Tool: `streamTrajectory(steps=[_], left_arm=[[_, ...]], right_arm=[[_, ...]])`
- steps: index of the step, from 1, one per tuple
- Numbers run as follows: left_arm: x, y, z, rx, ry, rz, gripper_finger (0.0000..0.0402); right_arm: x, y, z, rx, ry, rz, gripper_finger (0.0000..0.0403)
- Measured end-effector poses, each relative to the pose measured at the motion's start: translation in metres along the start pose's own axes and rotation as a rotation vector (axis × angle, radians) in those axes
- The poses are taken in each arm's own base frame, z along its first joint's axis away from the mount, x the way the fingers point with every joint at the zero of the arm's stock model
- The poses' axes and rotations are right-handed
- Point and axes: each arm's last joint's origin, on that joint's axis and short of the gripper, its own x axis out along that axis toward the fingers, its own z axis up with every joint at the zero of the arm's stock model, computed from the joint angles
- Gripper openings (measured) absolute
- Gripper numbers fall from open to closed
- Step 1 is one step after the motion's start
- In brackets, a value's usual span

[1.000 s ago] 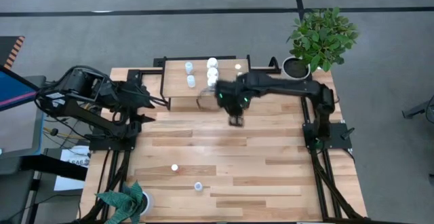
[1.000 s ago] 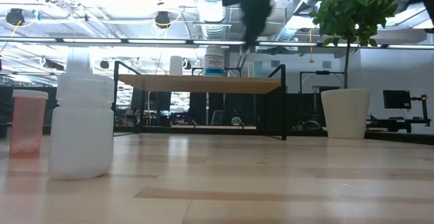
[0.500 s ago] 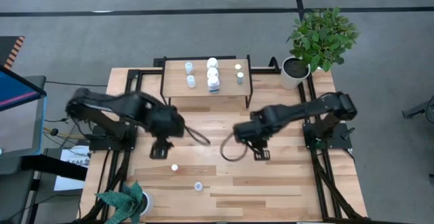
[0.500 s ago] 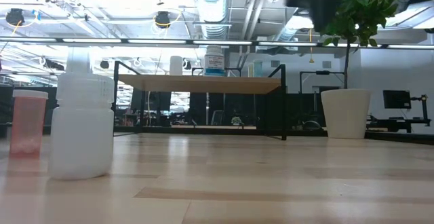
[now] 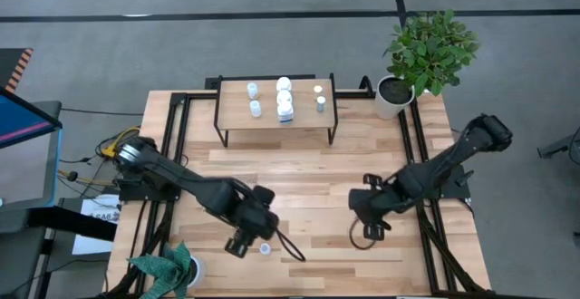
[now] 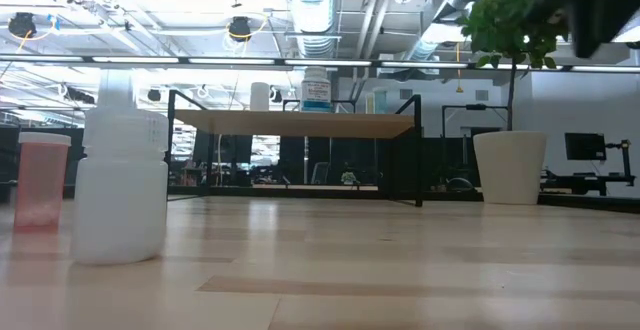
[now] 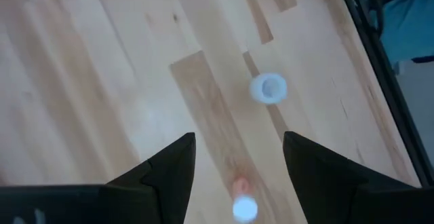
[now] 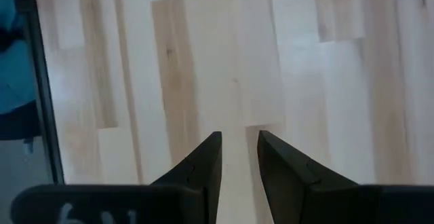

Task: Pick and place medicine bottles onto shelf by color
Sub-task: Put the white pill bottle on the shelf

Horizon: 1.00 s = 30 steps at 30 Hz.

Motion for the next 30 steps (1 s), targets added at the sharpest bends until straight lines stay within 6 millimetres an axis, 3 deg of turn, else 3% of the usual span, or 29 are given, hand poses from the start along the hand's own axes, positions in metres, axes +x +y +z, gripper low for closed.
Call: streamTrajectory(steps=[5,13,20,25,30], left_arm=[[0.04,-0.008,0.012,0.006,0.057,-0.003,0.021],[0.094,-0.031,0.019,0.008,0.14,0.024,0.021],[0.106,-0.051,0.017,0.015,0.168,0.027,0.021],[0.107,-0.055,0.018,0.036,0.138,0.092,0.021],[0.125,-0.056,0.013,0.045,0.145,0.058,0.021]], right_arm=[[0.012,0.011,-0.017,-0.032,-0.023,-0.029,0.0118],[0.032,0.027,-0.023,-0.094,-0.014,-0.073,0.0118],[0.041,0.033,-0.025,-0.063,0.001,-0.08,0.0118],[0.041,0.036,-0.025,-0.043,-0.014,-0.063,0.0118],[0.041,0.038,-0.025,-0.045,-0.019,-0.056,0.0118]])
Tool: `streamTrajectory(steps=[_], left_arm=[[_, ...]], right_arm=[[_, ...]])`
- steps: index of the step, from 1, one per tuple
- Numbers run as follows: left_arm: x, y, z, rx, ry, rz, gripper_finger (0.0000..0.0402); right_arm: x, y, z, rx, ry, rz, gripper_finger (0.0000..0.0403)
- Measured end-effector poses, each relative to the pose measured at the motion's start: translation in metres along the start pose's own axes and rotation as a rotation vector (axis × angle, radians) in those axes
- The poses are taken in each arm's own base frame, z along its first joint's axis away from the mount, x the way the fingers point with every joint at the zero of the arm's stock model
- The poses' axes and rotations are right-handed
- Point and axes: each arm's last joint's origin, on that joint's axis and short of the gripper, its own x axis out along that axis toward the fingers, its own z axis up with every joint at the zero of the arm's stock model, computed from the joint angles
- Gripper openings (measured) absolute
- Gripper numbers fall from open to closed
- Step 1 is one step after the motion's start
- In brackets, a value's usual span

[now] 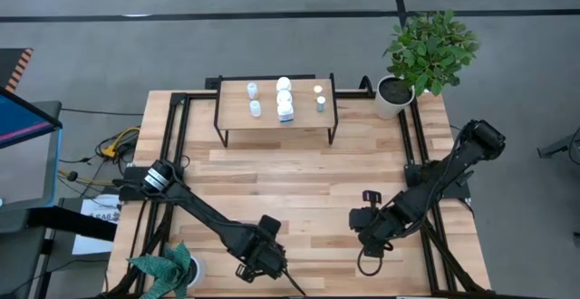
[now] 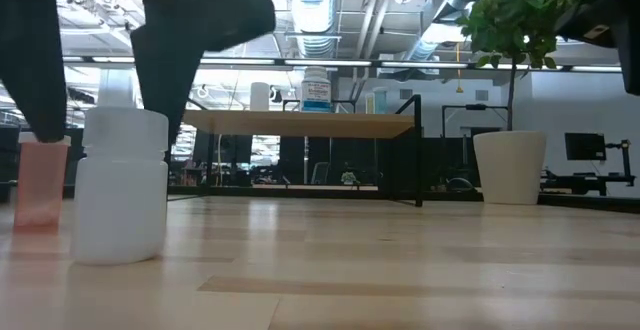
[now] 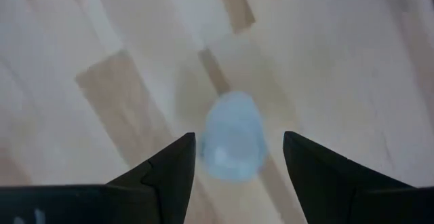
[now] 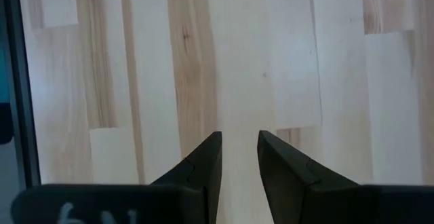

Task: Pick and place medicine bottles onto shelf by color
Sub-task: Put the white pill bottle on the shelf

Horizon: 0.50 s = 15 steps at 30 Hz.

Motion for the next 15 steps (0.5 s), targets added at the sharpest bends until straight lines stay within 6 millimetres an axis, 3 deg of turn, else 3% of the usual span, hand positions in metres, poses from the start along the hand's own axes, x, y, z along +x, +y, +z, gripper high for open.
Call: streamTrajectory(steps=[11,15], left_arm=[[0.0021,0.0,0.0025,-0.015,-0.032,-0.014,0.0209],[0.0021,0.0002,0.0024,-0.013,-0.031,-0.014,0.0192]], right_arm=[[-0.0002,-0.0001,-0.0001,-0.006,0.001,-0.001,0.0118],[-0.0002,-0.0002,-0.0001,-0.006,0.001,-0.001,0.0118]])
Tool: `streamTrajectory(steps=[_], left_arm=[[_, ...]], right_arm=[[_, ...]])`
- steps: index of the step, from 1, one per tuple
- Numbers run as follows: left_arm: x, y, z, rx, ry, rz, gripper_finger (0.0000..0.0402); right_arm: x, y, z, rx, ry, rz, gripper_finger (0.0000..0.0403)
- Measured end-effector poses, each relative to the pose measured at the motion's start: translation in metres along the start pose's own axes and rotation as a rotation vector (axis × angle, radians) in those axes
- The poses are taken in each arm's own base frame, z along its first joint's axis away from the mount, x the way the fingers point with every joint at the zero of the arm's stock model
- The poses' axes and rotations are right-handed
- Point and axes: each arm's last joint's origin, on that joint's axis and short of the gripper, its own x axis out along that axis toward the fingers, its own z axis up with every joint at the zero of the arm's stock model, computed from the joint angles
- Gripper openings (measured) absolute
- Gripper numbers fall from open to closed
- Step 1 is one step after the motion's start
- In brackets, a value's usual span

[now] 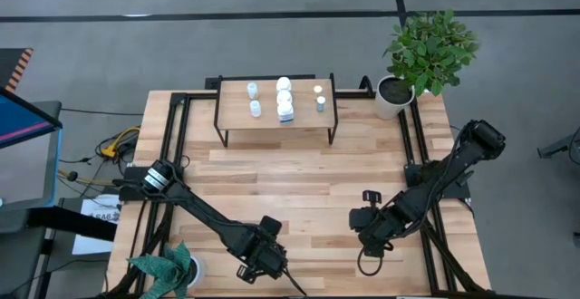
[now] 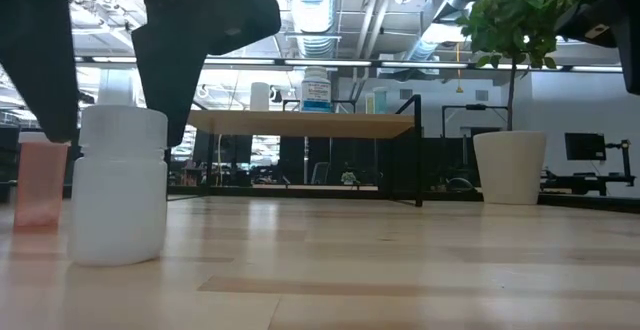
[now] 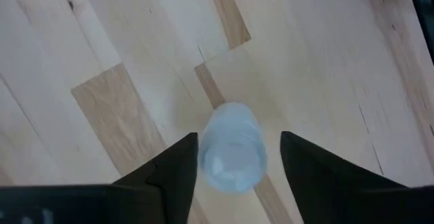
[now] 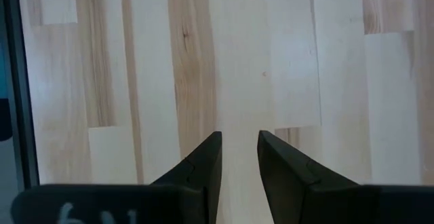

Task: Pick and place medicine bottles onto shelf by color
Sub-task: Put the white pill bottle on the shelf

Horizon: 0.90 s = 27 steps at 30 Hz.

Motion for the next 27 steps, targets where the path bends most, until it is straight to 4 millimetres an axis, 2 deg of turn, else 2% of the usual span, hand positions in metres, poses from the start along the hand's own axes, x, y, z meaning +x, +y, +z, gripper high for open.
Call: streamTrajectory(steps=[7,12,20,24,27], left_arm=[[-0.001,0.001,0.0,0.016,-0.002,0.002,0.0111],[-0.008,0.004,-0.005,0.053,0.062,0.027,0.0104],[-0.078,0.034,-0.016,0.031,0.101,0.106,0.0111],[-0.124,0.061,-0.036,-0.012,0.056,0.089,0.0108],[-0.153,0.088,-0.054,-0.084,0.012,0.114,0.0111]], right_arm=[[0.0,0.0,0.0,-0.002,0.0,0.0,0.0118],[0.0,0.0,0.0,-0.002,0.0,0.0,0.0118],[0.0,0.0,0.0,-0.002,-0.002,0.003,0.0118],[0.0,0.0,0.0,-0.002,-0.002,0.003,0.0118],[0.0,0.0,0.0,-0.001,-0.003,0.003,0.0118]])
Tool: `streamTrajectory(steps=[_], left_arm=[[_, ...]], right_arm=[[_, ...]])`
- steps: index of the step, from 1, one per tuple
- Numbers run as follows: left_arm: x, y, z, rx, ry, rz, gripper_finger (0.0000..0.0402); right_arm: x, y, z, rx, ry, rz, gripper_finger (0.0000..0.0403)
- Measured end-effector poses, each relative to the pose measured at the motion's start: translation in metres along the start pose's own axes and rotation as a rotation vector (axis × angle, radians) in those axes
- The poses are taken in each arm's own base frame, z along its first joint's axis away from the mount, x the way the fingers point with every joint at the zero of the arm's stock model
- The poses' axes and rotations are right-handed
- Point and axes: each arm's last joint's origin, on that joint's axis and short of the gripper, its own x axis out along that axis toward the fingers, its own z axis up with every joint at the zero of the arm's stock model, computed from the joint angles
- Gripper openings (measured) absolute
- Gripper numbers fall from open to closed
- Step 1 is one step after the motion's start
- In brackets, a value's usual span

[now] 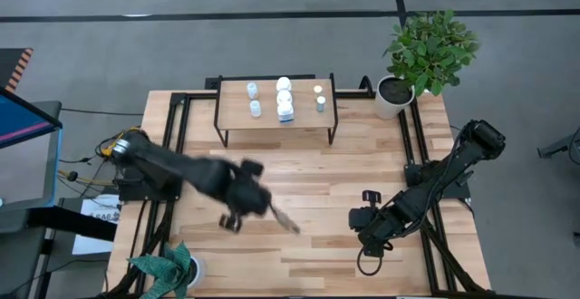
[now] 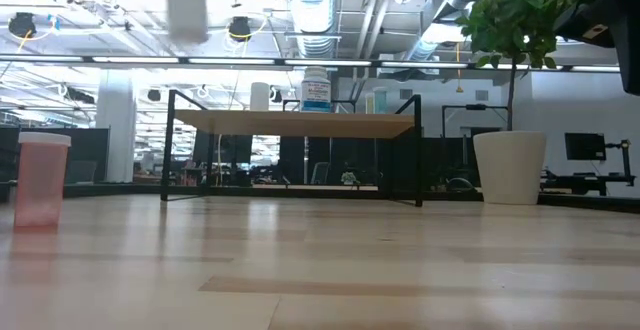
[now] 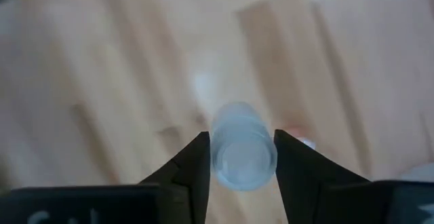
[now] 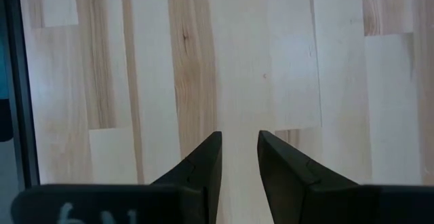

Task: Pick and place medicine bottles onto shelf by color
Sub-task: Put the white pill bottle on the shelf

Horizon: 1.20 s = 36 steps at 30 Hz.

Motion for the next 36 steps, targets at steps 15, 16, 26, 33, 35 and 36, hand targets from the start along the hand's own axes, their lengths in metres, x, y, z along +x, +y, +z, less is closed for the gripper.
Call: streamTrajectory(steps=[15,16,26,33,35,36], left_arm=[[-0.026,0.177,-0.079,-0.301,-0.025,0.103,0.0114],[-0.025,0.185,-0.084,-0.315,-0.027,0.094,0.0115],[-0.022,0.236,-0.124,-0.422,-0.04,0.098,0.0112],[-0.006,0.259,-0.138,-0.467,0.001,0.086,0.0111],[0.001,0.265,-0.139,-0.47,0.025,0.08,0.0111],[0.004,0.269,-0.141,-0.476,0.035,0.076,0.0111]], right_arm=[[0.002,-0.009,0.008,0.038,-0.003,-0.016,0.0118],[0.002,-0.01,0.009,0.042,-0.002,-0.019,0.0118],[0.004,-0.02,0.016,0.014,-0.003,-0.035,0.0118],[0.005,-0.023,0.018,0.02,-0.004,-0.04,0.0118],[0.005,-0.023,0.018,0.019,-0.002,-0.041,0.0118],[0.005,-0.023,0.018,0.019,-0.004,-0.04,0.0118]])
